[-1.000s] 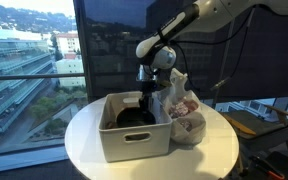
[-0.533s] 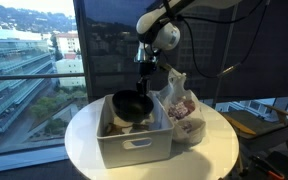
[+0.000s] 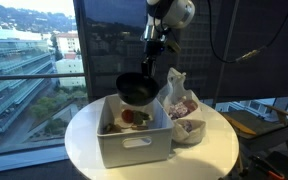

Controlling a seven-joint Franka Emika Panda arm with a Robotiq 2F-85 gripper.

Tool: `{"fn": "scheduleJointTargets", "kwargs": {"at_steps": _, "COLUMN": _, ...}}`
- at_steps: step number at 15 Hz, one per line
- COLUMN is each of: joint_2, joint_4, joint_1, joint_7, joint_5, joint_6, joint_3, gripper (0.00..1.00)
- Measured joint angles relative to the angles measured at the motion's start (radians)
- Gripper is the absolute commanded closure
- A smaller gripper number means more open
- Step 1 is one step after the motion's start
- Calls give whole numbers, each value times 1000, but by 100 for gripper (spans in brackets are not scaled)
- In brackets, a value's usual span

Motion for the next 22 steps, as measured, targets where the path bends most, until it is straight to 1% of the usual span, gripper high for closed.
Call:
{"fn": "scheduleJointTargets", "kwargs": {"at_steps": 1, "joint_2": -28, "joint_4": -18, "joint_1": -1, "joint_7": 3, "joint_5": 6, "joint_6": 2, "joint_3": -10, "gripper": 90}}
{"fn": "scheduleJointTargets", "kwargs": {"at_steps": 2, "joint_2": -58, "joint_4": -40, "joint_1": -2, "joint_7": 8, "joint_5": 15, "joint_6": 6, "joint_3": -22, "gripper": 88}}
{"fn": "scheduleJointTargets", "kwargs": {"at_steps": 5, "joint_2": -164, "joint_4": -129, "joint_1": -4, "joint_7": 15, "joint_5": 54, "joint_6": 26, "joint_3": -64, "gripper": 90}}
{"fn": "scheduleJointTargets", "kwargs": {"at_steps": 10, "joint_2": -326, "joint_4": -285, "joint_1": -18, "joint_7": 13, "joint_5": 117, "joint_6": 60, "joint_3": -176, "gripper": 89}}
{"fn": "scheduleJointTargets", "kwargs": {"at_steps": 13, "joint_2": -364, "joint_4": -343, "joint_1": -38, "joint_7": -11, "joint_5": 155, "joint_6": 61, "joint_3": -260, "gripper": 89}}
{"fn": "scheduleJointTargets", "kwargs": {"at_steps": 16, "joint_2": -349, "joint_4": -376, "joint_1": -57, "joint_7": -54, "joint_5": 200, "joint_6": 59, "joint_3": -330, "gripper": 89}}
{"fn": "scheduleJointTargets", "kwargs": {"at_steps": 17, "joint_2": -336, "joint_4": -382, "joint_1": -63, "joint_7": -67, "joint_5": 213, "joint_6": 58, "joint_3": -346, "gripper": 82}}
{"fn": "scheduleJointTargets", "kwargs": {"at_steps": 18, "joint_2": -321, "joint_4": -384, "joint_1": -67, "joint_7": -80, "joint_5": 228, "joint_6": 57, "joint_3": -359, "gripper": 63}}
{"fn": "scheduleJointTargets", "kwargs": {"at_steps": 20, "joint_2": -288, "joint_4": -384, "joint_1": -74, "joint_7": -104, "joint_5": 256, "joint_6": 56, "joint_3": -371, "gripper": 50}}
{"fn": "scheduleJointTargets", "kwargs": {"at_steps": 22, "joint_2": -262, "joint_4": -384, "joint_1": -75, "joint_7": -127, "joint_5": 273, "joint_6": 49, "joint_3": -368, "gripper": 34}}
